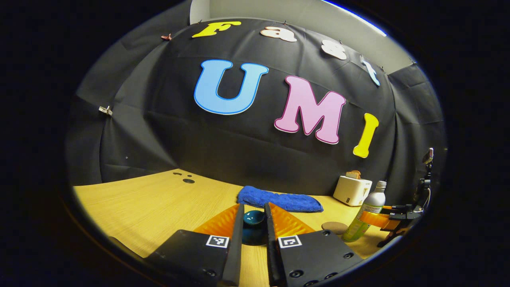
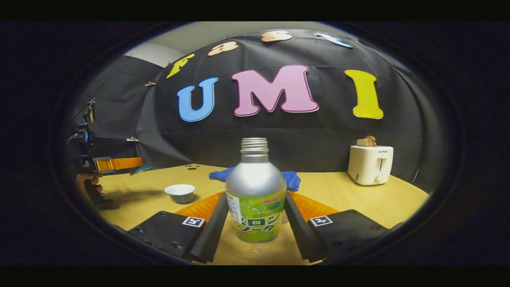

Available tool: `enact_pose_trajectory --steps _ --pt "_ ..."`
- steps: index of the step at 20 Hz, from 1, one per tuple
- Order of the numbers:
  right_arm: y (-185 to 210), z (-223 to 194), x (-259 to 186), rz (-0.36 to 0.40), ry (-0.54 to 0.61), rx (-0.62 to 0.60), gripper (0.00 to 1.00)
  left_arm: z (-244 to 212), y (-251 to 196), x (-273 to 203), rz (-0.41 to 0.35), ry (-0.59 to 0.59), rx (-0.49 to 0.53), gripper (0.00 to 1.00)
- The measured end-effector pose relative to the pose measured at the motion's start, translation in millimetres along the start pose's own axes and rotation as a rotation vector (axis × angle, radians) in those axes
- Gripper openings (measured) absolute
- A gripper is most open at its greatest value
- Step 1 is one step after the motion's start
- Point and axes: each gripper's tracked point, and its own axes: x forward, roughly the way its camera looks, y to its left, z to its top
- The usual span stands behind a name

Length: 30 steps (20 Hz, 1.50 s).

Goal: Open the teacup lid with one hand, grasp the water bottle and pour water into the teacup with the other hand; after pouring, place the water bottle on the coaster and then close the teacup lid.

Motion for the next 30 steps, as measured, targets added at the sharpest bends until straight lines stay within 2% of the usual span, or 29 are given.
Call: enact_pose_trajectory --steps 3,6,7,8,13,22,30 --pt "5.0 8.9 13.7 -0.013 0.056 -0.172 0.77 1.8 6.3 -1.5 -0.002 0.002 -0.009 0.30" --pt "18.3 31.2 33.0 -0.016 0.066 -0.482 0.77 3.7 15.3 -2.5 0.006 0.002 -0.008 0.30" --pt "23.8 33.3 37.0 -0.013 0.077 -0.574 0.82 3.8 18.6 -2.7 0.010 0.004 -0.011 0.30" --pt "29.7 36.2 43.0 -0.005 0.085 -0.667 0.77 3.1 21.4 -2.3 0.012 0.006 -0.015 0.30" --pt "61.9 24.0 71.7 0.059 0.113 -1.002 0.77 -5.3 28.1 -2.5 -0.006 0.049 -0.011 0.31" --pt "77.5 2.0 90.6 0.080 0.097 -1.406 0.77 -4.9 38.0 -5.4 -0.005 0.054 -0.036 0.30" --pt "93.6 -0.3 97.1 0.090 0.031 -1.669 0.77 -3.8 43.3 -8.2 0.004 0.057 -0.047 0.30"
